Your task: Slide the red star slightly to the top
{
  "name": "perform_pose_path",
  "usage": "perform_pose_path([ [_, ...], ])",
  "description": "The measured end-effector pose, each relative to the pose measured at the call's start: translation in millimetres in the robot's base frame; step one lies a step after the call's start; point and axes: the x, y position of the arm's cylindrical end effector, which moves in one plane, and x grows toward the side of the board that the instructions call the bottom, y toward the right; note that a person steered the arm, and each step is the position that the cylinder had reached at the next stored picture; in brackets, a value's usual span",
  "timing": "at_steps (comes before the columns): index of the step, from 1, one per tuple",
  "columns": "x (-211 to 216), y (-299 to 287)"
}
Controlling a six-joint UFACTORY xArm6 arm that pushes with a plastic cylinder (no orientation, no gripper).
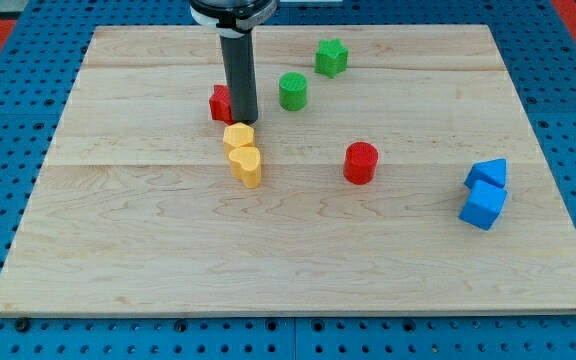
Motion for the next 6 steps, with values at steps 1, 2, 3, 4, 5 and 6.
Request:
perform_pose_path([
  [1,-12,-26],
  [2,-9,-33],
  [3,6,-59],
  [4,-20,-46],
  [5,-32,-41],
  [6,-50,-40],
])
